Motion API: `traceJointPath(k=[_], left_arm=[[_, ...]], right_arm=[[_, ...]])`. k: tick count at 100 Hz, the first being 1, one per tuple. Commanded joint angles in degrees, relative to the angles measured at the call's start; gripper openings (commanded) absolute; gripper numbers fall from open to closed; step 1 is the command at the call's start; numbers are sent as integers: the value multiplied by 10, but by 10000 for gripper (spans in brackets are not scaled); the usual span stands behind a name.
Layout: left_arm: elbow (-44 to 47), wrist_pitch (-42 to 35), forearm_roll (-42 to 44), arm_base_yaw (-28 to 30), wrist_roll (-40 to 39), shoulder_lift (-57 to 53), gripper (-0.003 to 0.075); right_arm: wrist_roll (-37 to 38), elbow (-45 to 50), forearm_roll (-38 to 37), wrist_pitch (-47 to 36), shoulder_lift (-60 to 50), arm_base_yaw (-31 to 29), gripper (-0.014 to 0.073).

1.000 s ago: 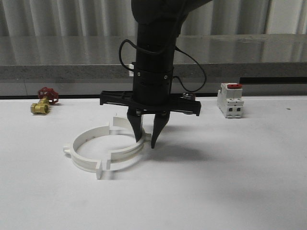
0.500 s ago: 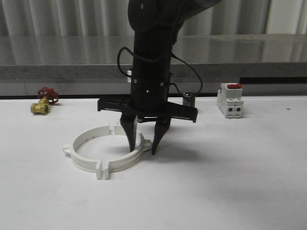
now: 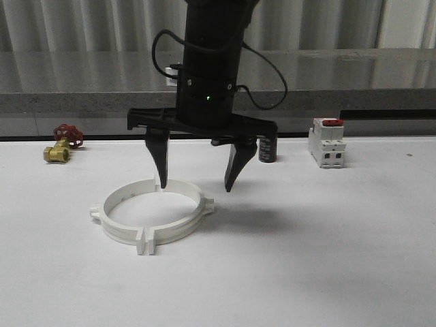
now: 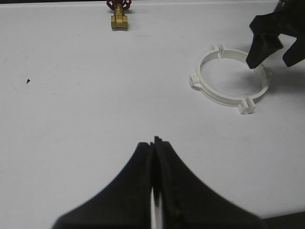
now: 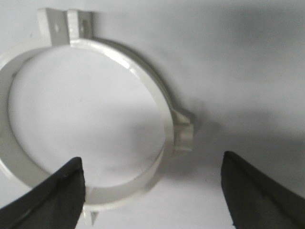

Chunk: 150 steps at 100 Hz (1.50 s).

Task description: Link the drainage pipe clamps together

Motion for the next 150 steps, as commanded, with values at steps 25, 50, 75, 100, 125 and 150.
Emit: traceJointPath(k=[25,50,75,100,125,150], left_arm=[[-14,-34,-3,1,1,5,-21],[-14,-34,-3,1,1,5,-21],[-14,-34,-3,1,1,5,-21],[-14,-34,-3,1,1,5,-21],[-14,-34,-3,1,1,5,-21],[-14,-34,-3,1,1,5,-21]], right_arm=[[-116,-13,-55,88,-118,0,-71],[-175,-12,-58,104,-177,-22,-61],[-214,18,-37,97,-232,-99,-61],[-228,83,10,71,-295,-192,-61],[-229,185,16,51,-391,-274,-61],[-229,299,16,11,-512,-344,-61]])
